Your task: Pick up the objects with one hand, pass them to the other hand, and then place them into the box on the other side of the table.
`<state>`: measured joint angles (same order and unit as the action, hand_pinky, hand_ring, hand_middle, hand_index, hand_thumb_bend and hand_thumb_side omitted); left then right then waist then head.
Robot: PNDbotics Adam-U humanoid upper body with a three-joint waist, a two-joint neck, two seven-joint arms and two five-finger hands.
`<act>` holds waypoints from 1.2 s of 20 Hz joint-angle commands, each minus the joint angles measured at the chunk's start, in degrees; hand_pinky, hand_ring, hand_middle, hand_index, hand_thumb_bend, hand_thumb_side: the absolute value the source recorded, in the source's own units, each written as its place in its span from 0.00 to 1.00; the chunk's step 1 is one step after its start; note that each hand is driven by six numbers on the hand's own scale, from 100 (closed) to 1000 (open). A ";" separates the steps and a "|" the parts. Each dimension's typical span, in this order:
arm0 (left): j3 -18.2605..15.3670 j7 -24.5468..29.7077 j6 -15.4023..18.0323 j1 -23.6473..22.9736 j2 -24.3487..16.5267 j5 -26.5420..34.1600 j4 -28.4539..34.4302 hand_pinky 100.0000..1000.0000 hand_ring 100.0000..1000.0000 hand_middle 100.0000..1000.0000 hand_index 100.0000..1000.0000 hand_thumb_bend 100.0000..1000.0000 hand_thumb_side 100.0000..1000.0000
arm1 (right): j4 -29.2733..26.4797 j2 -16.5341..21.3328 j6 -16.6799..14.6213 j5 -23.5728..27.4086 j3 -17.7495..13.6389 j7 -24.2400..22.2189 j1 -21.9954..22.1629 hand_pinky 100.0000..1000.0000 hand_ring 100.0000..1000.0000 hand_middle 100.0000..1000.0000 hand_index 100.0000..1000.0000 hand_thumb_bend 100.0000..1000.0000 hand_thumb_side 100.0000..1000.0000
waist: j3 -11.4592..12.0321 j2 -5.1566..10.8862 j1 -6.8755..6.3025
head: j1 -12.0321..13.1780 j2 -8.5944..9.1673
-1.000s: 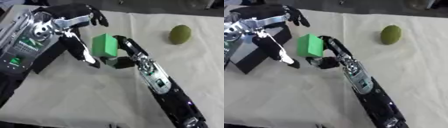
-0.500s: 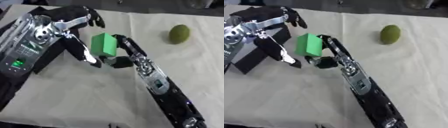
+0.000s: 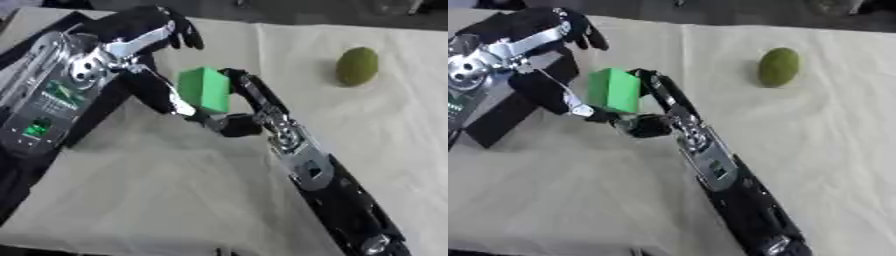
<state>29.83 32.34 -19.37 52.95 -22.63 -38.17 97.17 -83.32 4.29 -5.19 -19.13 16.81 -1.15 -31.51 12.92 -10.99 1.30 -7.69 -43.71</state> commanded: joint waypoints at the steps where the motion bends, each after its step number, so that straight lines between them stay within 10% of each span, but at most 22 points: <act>1: -0.59 -1.12 -0.36 0.86 -0.17 0.54 0.04 0.78 0.70 0.66 0.75 0.73 0.24 | -0.48 -0.16 -0.81 -0.45 0.27 0.35 -0.99 0.67 0.60 0.40 0.44 0.25 0.00 | 0.08 0.77 -0.20 | -0.16 0.62; 24: 1.67 4.50 5.09 2.64 1.66 -4.88 -5.69 0.79 0.73 0.71 0.78 0.82 0.08 | 0.32 -0.54 -2.94 -0.04 1.10 0.50 -2.22 0.67 0.59 0.40 0.44 0.24 0.00 | 1.23 0.15 -0.71 | -0.47 -0.23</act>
<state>31.98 36.87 -14.64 54.27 -20.72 -42.51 91.46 -82.61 4.04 -7.60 -19.95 17.75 -0.62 -32.79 14.13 -11.60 0.90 -8.18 -43.76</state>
